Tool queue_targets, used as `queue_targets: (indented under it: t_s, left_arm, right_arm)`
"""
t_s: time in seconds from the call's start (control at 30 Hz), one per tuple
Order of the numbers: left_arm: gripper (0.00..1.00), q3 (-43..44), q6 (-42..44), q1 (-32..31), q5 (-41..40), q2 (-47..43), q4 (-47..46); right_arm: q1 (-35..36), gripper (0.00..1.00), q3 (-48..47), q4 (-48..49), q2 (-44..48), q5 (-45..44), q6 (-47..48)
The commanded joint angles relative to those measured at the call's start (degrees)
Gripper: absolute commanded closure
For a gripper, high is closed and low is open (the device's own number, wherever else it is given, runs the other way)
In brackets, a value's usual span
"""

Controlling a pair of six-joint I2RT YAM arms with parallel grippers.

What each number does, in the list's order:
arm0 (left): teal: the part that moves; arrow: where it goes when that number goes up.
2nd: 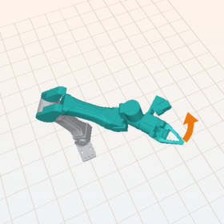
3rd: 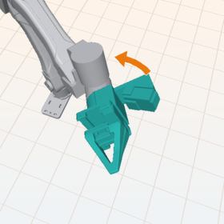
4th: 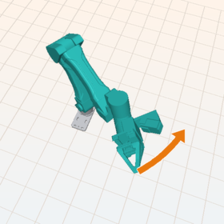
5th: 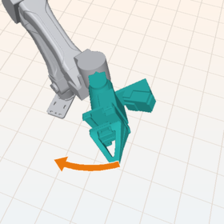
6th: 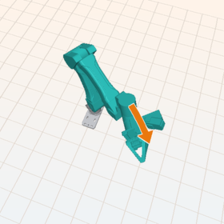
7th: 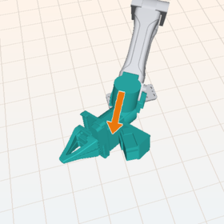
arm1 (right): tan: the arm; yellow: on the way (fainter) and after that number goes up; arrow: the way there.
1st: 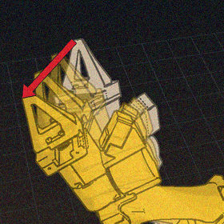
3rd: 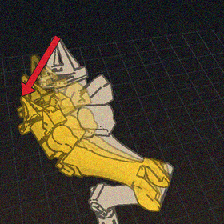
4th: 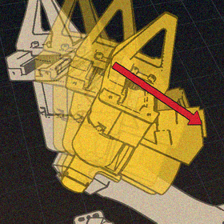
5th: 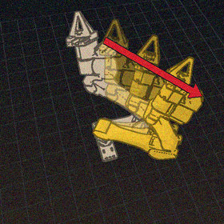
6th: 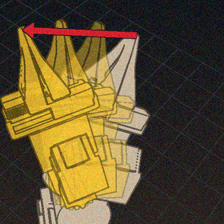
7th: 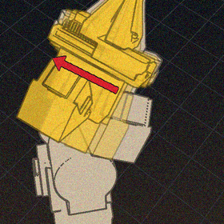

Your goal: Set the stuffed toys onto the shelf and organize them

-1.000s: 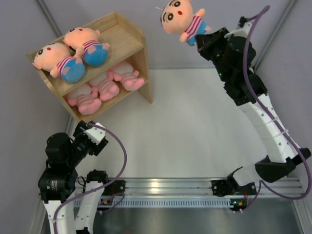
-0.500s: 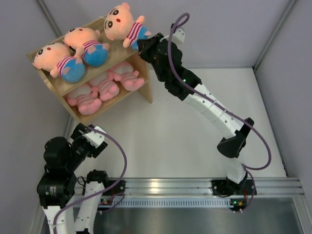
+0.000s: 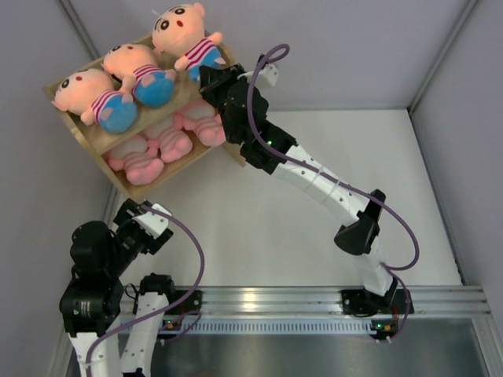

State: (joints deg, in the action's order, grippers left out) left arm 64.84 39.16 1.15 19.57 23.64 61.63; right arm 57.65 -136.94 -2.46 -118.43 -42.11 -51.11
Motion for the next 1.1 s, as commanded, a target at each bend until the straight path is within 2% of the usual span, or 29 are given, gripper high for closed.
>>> queue_targets:
  t_s: [0.0,0.1,0.13,0.17,0.27,0.3,0.4,0.6,0.7,0.73,0.77,0.8,0.9,0.93,0.97,1.07]
  left_arm:
    - [0.28,1.78,-0.48,-0.09,-0.59,-0.87,-0.01]
    - [0.28,1.61,-0.92,-0.01,-0.32,-1.31,0.07]
    - [0.28,1.52,-1.01,-0.09,-0.32,-1.31,0.07]
    - [0.28,1.52,-1.10,-0.09,-0.67,-1.40,-0.01]
    - [0.28,1.34,-1.19,-0.09,-1.11,-1.40,0.07]
    - [0.28,1.34,-0.84,-0.09,-1.03,-1.49,0.16]
    - [0.28,1.17,-1.01,-0.09,-0.68,-1.49,0.42]
    - [0.28,0.64,-1.54,-0.01,-0.76,-1.66,0.43]
    - [0.28,-0.85,-1.19,-0.09,-1.82,-2.54,0.43]
    - [0.28,-2.51,-0.93,-0.01,-2.69,-2.89,0.34]
    - [0.28,-3.39,-0.75,0.00,-3.05,-3.77,0.34]
    - [0.28,-5.14,-0.49,-0.09,-3.40,-4.12,0.34]
    - [0.28,-8.40,-0.31,0.00,-4.01,-5.79,0.25]
    - [0.28,-9.11,-0.48,0.00,-4.19,-6.14,0.16]
    - [0.27,-9.81,-0.31,-0.09,-4.37,-6.76,0.16]
    - [0.25,-11.84,-0.57,-0.09,-4.63,-7.55,0.07]
  right_arm:
    - [1.85,1.00,-2.28,5.36,-0.04,-2.01,-0.04]
    - [1.94,1.00,-1.40,5.27,-0.22,-1.93,-0.92]
    - [1.94,0.96,-1.48,5.27,-0.39,-1.66,-1.35]
    - [2.03,0.75,-1.48,5.36,-0.40,-1.40,-1.36]
    - [1.94,0.49,-1.48,5.53,0.30,-0.44,-0.84]
    - [1.94,0.46,-1.40,5.71,0.57,-0.08,-0.40]
    - [1.94,0.40,-0.78,6.50,1.80,0.80,1.01]
    - [2.03,0.39,2.73,8.35,5.92,4.22,4.52]
    - [2.03,0.32,5.80,7.56,10.66,8.35,11.19]
    - [2.12,0.30,8.51,5.12,12.33,8.88,15.82]
    - [2.12,0.21,10.36,3.44,16.09,9.23,17.96]
    - [2.03,0.17,12.82,1.34,18.48,9.06,19.80]
    - [1.86,0.04,28.00,-1.67,29.54,7.31,26.67]
    - [1.68,0.01,37.18,-1.76,32.53,7.04,28.68]
    - [1.33,0.01,41.54,-2.02,38.57,6.78,29.31]
    - [-1.21,0.01,56.93,-4.99,49.21,6.34,30.11]
